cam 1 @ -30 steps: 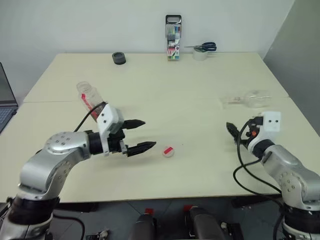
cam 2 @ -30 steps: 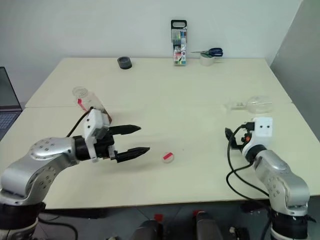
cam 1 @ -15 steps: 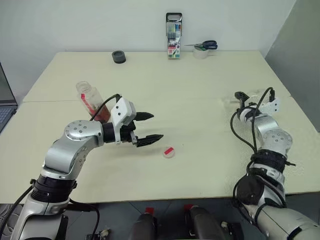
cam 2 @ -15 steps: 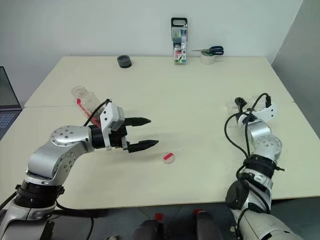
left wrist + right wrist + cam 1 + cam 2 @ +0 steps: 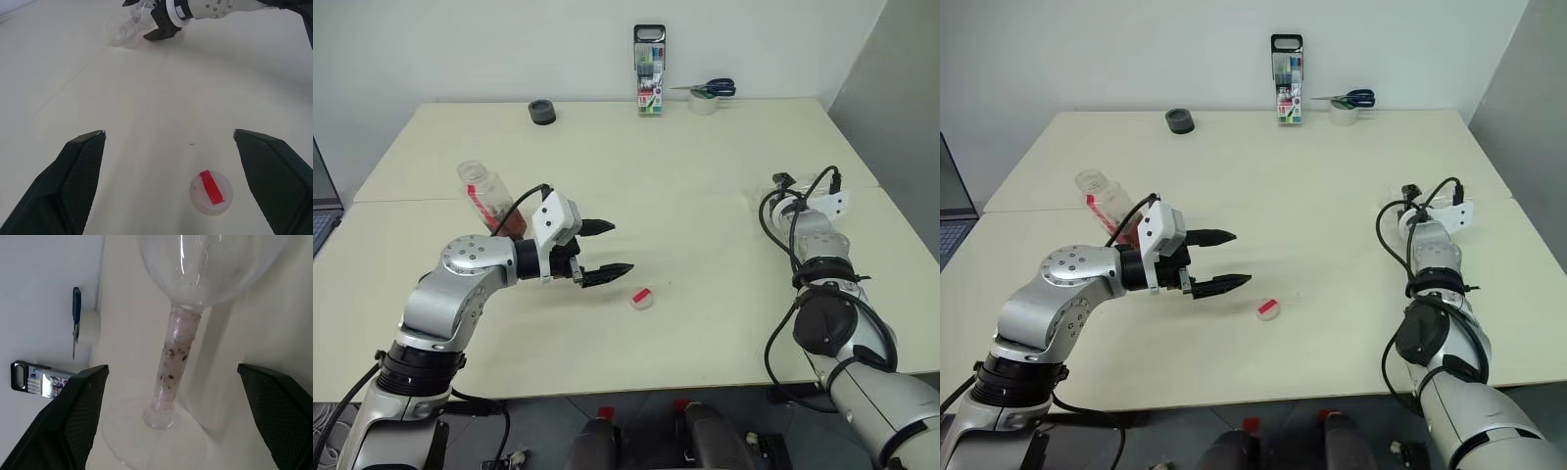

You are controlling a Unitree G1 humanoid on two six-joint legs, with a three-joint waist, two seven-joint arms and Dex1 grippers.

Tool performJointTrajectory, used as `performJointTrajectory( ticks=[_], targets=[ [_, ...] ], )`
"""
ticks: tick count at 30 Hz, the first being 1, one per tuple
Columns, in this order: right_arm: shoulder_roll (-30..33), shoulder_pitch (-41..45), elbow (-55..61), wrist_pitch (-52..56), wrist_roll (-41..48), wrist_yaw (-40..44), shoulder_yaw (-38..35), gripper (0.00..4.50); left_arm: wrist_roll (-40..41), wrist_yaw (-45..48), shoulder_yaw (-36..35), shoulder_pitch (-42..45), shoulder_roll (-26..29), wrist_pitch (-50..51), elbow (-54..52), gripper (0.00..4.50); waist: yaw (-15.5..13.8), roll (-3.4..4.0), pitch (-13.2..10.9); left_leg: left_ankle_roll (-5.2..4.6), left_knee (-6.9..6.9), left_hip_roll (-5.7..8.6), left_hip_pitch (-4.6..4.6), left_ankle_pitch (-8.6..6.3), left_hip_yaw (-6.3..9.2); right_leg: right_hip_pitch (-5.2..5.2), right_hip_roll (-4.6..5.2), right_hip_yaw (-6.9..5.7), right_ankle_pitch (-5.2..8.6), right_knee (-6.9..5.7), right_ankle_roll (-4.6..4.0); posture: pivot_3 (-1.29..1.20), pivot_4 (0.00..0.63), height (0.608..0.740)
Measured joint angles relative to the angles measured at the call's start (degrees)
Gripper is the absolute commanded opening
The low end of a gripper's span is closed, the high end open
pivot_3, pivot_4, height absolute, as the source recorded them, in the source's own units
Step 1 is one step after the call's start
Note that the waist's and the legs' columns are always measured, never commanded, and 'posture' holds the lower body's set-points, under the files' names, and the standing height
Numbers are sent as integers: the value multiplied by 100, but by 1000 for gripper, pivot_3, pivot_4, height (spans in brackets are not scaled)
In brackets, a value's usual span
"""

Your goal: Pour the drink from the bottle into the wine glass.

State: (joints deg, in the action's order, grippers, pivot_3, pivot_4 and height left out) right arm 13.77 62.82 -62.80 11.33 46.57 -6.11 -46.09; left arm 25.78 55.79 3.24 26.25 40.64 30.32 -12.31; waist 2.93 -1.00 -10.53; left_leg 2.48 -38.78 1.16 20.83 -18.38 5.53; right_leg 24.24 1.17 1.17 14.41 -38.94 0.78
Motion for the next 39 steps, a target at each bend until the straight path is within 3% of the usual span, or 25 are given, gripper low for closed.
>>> performJointTrajectory(
  ticks=[7, 22, 26, 35, 39],
  targets=[
    [63, 396, -770, -141, -48, 290, 20, 4500, -38, 122, 4, 52, 1, -15, 13, 4479, 36, 1, 0, 1, 1, -2, 0, 0, 2, 0, 0, 0, 0, 0, 0, 0, 150, 740],
    [309, 499, -1198, -579, -102, 339, -81, 4500, -70, 229, 4, 61, 19, -51, 88, 4479, 35, 1, 0, 1, 0, -2, 1, 0, 0, 0, 1, 2, 0, 1, 0, 0, 150, 740],
    [272, 499, -1251, -524, -238, 274, -43, 3599, -93, 230, 4, 65, 20, -51, 90, 4500, 35, 1, 0, 1, 0, -1, 1, 0, 0, 0, 2, 2, 0, 1, 0, 0, 150, 740],
    [283, 544, -1263, -569, -262, 192, -60, 254, -169, 233, 4, 79, 14, -95, 146, 4500, 35, 0, 0, 1, 0, -1, 1, 1, 1, -1, 2, 1, 0, 1, 0, 0, 150, 740],
    [286, 555, -1264, -588, -265, 166, -69, 136, -189, 238, 4, 78, 12, -171, 191, 4500, 26, 1, -1, 1, 0, 1, 2, 1, 2, -2, 2, 0, 0, 2, 0, 0, 150, 740]
  ],
)
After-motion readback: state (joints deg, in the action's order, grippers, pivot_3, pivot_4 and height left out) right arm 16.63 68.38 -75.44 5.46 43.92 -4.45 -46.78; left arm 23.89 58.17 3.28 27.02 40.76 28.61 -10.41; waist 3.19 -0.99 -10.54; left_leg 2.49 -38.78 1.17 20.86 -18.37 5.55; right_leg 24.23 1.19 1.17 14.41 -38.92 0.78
